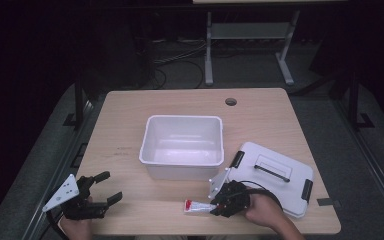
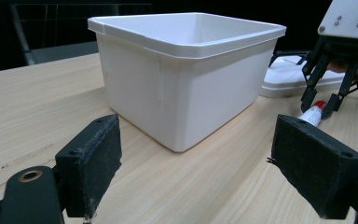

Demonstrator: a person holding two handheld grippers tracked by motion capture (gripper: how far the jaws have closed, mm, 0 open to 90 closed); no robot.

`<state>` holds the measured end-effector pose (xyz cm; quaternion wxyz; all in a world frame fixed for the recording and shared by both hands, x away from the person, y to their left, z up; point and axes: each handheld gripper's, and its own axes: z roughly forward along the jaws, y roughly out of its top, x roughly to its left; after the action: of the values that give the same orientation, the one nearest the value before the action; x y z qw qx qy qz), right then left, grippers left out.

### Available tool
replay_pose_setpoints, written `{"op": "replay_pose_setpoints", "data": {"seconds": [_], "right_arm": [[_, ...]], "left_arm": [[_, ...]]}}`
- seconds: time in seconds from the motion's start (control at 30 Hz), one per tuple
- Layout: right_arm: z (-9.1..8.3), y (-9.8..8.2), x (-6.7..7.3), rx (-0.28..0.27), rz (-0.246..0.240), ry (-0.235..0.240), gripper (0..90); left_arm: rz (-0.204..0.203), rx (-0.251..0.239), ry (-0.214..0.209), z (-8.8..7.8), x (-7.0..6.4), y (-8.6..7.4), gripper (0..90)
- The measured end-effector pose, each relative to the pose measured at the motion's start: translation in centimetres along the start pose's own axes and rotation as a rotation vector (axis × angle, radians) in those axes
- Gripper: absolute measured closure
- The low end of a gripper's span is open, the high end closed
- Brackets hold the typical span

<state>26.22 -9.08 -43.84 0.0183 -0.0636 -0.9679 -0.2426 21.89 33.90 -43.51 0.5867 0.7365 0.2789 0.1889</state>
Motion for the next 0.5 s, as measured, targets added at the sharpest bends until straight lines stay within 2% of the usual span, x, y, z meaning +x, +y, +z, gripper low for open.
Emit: {"op": "replay_pose_setpoints", "data": {"seconds": [0.5], "right_arm": [[-2.7,1.6,-0.1,-0.031,-0.045,-0.023,68.0]], "left_arm": [[-0.002,0.000,0.000,0.0,0.0,0.0,15.7]]}}
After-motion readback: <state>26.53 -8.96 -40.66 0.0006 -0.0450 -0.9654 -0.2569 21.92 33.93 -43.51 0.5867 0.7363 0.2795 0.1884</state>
